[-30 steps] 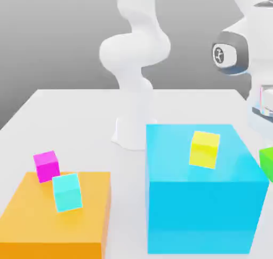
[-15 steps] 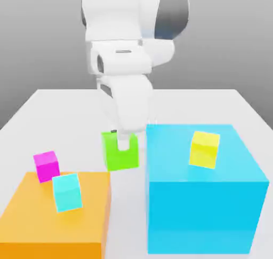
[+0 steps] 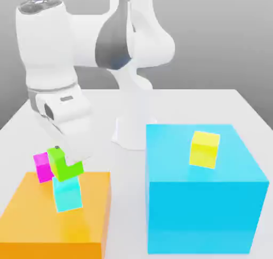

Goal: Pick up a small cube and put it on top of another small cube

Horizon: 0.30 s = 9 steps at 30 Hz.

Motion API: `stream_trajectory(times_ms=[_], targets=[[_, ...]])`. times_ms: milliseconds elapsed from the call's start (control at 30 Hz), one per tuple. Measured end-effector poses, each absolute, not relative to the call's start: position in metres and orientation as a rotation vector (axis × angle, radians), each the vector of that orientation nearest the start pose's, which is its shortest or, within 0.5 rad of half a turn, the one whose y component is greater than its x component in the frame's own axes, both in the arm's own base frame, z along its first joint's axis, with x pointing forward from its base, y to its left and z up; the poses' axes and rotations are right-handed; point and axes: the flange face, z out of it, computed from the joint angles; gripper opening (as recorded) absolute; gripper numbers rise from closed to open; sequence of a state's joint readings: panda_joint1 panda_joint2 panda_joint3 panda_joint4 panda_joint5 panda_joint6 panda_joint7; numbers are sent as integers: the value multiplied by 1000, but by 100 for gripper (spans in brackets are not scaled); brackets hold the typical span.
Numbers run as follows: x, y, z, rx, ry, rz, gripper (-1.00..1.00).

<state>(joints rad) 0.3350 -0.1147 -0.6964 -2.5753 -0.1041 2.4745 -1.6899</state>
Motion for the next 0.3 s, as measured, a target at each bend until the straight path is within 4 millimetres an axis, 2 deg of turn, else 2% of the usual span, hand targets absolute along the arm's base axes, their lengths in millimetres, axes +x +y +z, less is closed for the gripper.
stream_trajectory(times_ms=[33,67,300], targets=[[413,-152,284,-2384,-2033,-2,-100],[412,-153,279,-2389,-2034,0,100],[412,-153,279,-2388,-2033,-3,100]])
